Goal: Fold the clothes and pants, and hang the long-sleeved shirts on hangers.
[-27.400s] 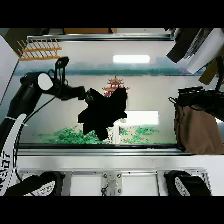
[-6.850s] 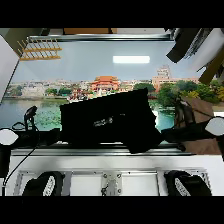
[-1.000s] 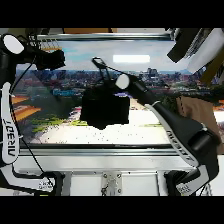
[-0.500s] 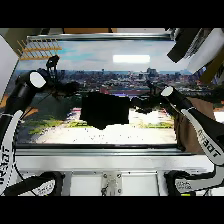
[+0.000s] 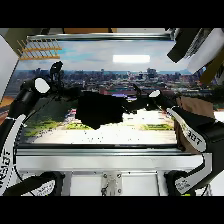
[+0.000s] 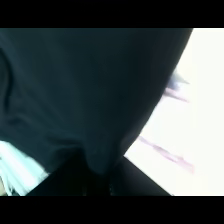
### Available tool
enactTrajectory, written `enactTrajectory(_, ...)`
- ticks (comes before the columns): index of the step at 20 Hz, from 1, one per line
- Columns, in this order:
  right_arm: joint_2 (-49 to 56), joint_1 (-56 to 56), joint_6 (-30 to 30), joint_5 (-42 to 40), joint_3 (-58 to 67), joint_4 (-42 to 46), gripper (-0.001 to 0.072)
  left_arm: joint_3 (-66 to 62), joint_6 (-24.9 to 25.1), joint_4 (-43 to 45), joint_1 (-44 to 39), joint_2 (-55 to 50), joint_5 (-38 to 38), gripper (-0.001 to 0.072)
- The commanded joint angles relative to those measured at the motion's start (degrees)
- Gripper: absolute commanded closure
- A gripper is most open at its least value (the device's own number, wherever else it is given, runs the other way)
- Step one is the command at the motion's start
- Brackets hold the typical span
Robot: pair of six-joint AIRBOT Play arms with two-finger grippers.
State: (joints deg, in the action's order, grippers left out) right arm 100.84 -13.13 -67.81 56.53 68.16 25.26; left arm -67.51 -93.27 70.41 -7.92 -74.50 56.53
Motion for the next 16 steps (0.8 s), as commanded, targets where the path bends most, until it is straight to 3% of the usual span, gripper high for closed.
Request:
enactTrajectory(1, -1.81, 0.74, 3.93, 2.34, 4.57, -0.11, 0.0697, 0.13, 0.00, -0.04, -0.02, 0.04, 0.02, 0.0700)
enactTrajectory(2, -3.96, 2.82, 2.75, 3.74, 6.36, 1.51, 0.0698, 0.13, 0.00, -0.04, -0.02, 0.04, 0.02, 0.0700)
enactTrajectory(5, -12.59, 11.78, -8.11, 9.75, 13.20, 11.91, 0.0698, 0.13, 0.00, -0.04, -0.02, 0.02, 0.00, 0.0700)
enactTrajectory(8, -21.33, 20.61, -13.77, 10.86, 17.07, 22.12, 0.0698, 0.13, 0.00, -0.04, -0.07, 0.02, -0.11, 0.0700)
enactTrajectory(16, -29.53, 43.69, -13.55, 7.34, 17.16, 22.99, 0.0697, 0.13, 0.00, -0.02, -0.07, 0.02, -0.04, 0.0700)
